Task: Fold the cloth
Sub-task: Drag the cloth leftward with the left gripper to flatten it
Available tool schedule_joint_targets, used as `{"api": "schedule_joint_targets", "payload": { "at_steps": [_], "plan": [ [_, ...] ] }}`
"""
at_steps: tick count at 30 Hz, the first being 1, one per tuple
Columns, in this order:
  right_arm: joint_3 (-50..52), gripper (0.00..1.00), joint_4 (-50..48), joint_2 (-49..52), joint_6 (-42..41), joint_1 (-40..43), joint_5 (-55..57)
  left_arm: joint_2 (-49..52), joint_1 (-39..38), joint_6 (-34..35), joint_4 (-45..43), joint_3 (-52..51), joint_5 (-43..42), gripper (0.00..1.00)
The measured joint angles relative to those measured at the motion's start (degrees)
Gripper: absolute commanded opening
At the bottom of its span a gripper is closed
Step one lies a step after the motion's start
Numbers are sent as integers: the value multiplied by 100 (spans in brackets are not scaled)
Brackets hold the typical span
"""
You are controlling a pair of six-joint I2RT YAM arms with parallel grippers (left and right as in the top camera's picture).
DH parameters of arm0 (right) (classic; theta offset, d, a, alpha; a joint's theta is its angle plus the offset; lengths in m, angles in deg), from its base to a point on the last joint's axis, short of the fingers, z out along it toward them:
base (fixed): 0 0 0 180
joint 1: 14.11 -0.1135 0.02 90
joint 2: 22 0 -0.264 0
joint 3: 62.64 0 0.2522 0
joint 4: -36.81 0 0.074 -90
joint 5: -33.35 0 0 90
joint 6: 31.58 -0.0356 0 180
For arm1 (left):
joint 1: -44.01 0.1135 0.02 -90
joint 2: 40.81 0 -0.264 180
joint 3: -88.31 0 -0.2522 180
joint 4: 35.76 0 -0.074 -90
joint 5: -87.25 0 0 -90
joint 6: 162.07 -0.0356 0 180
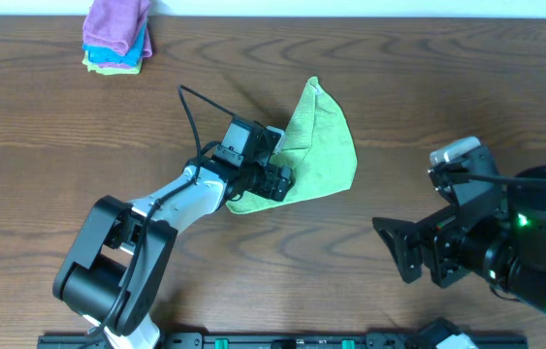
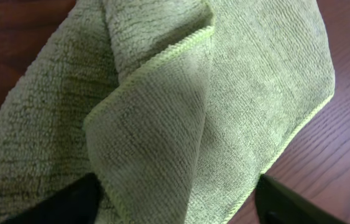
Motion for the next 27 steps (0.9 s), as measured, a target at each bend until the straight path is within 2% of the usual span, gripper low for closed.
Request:
{"api": "schedule_joint_targets", "payload": {
  "at_steps": [6,17,20,22,27],
  "plan": [
    [0,90,-4,0,-17,0,0,0,0,22,-2,0,22,48],
    [0,88,-2,0,-17,0,0,0,22,17,-2,0,111,23],
    [0,87,-2,0,-17,0,0,0,22,37,-2,0,114,11],
    [0,86,-2,0,-17,0,0,0,22,22,-4,0,111,8],
    [0,86,-2,0,-17,0,0,0,42,37,-72,2,109,6]
  ]
}}
